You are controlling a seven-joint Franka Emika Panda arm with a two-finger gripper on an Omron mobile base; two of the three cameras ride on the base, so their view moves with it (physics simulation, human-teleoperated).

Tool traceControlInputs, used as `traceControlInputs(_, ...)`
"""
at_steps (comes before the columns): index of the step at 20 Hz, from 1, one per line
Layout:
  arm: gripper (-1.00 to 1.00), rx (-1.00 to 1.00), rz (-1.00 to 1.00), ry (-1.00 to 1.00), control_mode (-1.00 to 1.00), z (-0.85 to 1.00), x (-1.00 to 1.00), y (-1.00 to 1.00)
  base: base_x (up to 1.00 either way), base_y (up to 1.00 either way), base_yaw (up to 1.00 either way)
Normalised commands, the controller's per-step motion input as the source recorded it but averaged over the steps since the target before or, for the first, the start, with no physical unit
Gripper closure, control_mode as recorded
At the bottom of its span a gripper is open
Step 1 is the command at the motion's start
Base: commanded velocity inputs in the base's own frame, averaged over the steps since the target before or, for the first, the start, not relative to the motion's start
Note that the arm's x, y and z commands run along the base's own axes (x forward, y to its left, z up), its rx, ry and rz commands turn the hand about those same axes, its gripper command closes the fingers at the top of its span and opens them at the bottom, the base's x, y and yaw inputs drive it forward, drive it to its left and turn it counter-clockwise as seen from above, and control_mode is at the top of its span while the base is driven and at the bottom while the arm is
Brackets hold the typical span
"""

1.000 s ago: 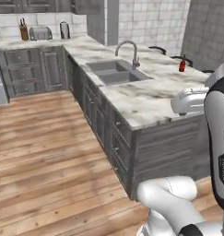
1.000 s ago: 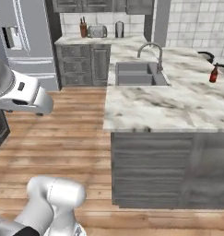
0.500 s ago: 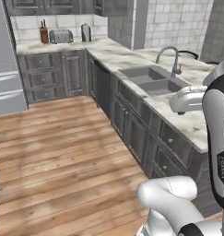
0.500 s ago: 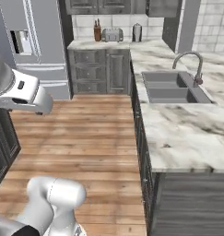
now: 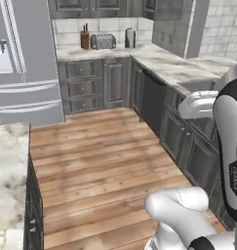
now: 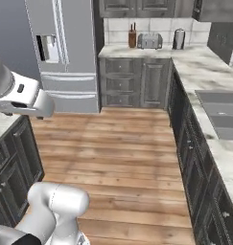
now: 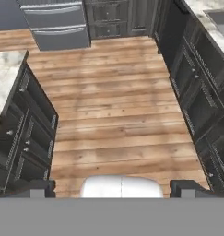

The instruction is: Get the candle and the beer from the cabinet and move them to the dining counter.

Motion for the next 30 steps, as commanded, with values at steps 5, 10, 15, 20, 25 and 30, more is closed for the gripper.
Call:
traceControlInputs(5,-1.0,0.0,0.0,0.0,1.0,0.0,0.0,0.0,0.95,0.36,0.42)
traceControlInputs(10,-1.0,0.0,0.0,0.0,1.0,0.0,0.0,0.0,0.87,-0.27,0.36)
traceControlInputs(15,-1.0,0.0,0.0,0.0,1.0,0.0,0.0,0.0,0.84,-0.72,0.29)
traceControlInputs(20,-1.0,0.0,0.0,0.0,1.0,0.0,0.0,0.0,0.76,-0.77,0.51)
traceControlInputs(25,-1.0,0.0,0.0,0.0,1.0,0.0,0.0,0.0,0.62,-0.73,0.55)
traceControlInputs(30,-1.0,0.0,0.0,0.0,1.0,0.0,0.0,0.0,0.64,-0.69,0.57)
